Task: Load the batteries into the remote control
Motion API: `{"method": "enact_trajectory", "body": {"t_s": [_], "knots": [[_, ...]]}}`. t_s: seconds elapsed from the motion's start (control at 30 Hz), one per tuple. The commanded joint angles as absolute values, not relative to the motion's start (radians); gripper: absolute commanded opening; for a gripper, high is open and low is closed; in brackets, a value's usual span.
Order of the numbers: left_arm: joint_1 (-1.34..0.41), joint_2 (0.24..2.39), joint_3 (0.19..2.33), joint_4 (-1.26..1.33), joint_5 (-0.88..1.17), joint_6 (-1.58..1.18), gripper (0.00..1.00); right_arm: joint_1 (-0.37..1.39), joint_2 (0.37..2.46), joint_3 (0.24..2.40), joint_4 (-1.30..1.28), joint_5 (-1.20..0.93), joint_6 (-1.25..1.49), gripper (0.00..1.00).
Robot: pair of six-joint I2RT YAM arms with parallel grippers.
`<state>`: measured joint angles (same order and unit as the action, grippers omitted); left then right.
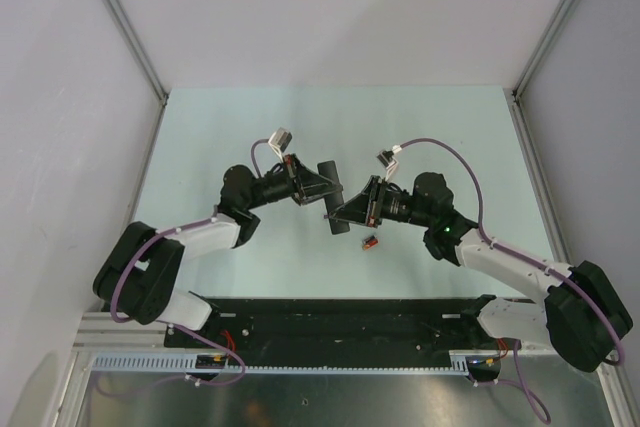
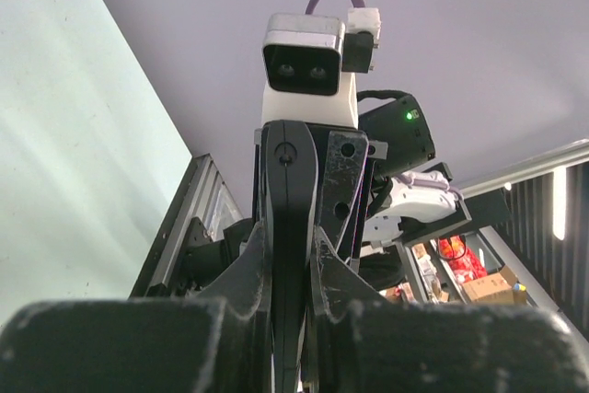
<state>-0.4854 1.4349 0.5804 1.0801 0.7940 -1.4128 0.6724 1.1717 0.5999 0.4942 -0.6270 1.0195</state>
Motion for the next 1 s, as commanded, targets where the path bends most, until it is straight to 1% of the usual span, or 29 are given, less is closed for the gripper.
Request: {"method": "enact_trajectory", "body": {"t_s": [0.0, 0.7, 0.97], "knots": [[-0.420, 1.399, 0.669, 1.104, 0.686, -1.419, 0.00, 0.703, 1.155, 0.584, 0.341, -0.710, 0.937, 0.05], [-0.407, 1.436, 0.724, 1.068, 0.686, -1.407, 0.00, 0.730, 1.140, 0.584, 0.316, -0.689, 0.931, 0.15], [-0.403, 1.442, 0.729, 1.060, 0.689, -1.397, 0.00, 0.732, 1.131, 0.584, 0.313, -0.680, 0.933, 0.25]]}}
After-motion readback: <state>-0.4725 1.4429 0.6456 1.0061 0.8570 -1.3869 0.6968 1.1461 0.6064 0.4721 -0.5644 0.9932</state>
